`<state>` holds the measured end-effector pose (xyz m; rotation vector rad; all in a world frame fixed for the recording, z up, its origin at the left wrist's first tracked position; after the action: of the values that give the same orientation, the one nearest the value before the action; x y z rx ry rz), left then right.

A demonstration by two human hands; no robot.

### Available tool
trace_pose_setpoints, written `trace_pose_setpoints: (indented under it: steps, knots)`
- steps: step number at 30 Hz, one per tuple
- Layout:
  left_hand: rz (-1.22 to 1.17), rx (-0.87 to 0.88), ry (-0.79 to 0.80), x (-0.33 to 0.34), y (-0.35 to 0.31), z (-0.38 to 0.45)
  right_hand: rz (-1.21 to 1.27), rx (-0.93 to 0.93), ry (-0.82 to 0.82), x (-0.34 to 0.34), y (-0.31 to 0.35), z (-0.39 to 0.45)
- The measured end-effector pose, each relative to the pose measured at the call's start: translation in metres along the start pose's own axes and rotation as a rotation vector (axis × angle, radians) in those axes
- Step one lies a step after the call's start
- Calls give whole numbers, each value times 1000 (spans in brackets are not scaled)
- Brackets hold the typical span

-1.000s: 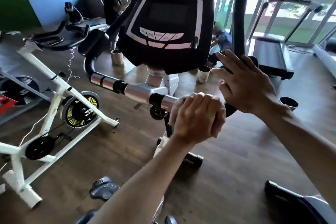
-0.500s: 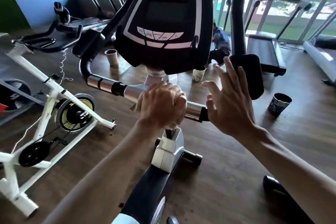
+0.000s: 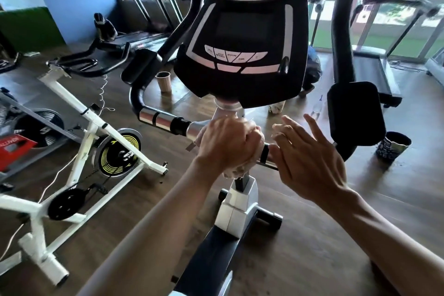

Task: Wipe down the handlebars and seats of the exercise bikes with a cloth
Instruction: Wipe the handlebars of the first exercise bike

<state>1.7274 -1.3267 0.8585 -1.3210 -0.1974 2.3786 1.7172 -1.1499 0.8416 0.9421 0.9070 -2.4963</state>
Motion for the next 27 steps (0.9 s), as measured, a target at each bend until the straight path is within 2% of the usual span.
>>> trace_pose_setpoints:
  steps: [3,7,9,13,16,18,24,27]
  knots:
    - [-12,18,-118,8,4,-18,6,6,-5,-1,1,1]
    - [18,-43,43,4,3,-3,-10,-7,16,-2,3,2]
    - [40,-56,46,3,5,1,1,-20,48,-3,2,1]
    - [16,-84,-185,14,-9,-22,72,2,66,-9,-8,-3]
    - [-9,-176,-333,25,-27,-25,102,170,-20,-19,-50,-8]
    - [14,-138,-311,32,-37,-24,53,249,-10,-18,-71,-9]
    - [-43,144,-264,57,-93,-25,-14,261,2,-7,-71,-6]
    - [-80,262,-294,44,-60,-24,-24,196,2,-6,-78,-11]
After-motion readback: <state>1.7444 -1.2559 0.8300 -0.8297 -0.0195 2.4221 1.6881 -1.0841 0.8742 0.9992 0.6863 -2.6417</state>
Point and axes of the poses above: each hand's wrist, its own z-axis towards the middle knuckle, its own x-axis out of the palm, y = z × x, the point moved 3 cm from there along z, towards the middle knuckle, and after that the axes turned 12 degrees about -z, right-handed, at the moved point
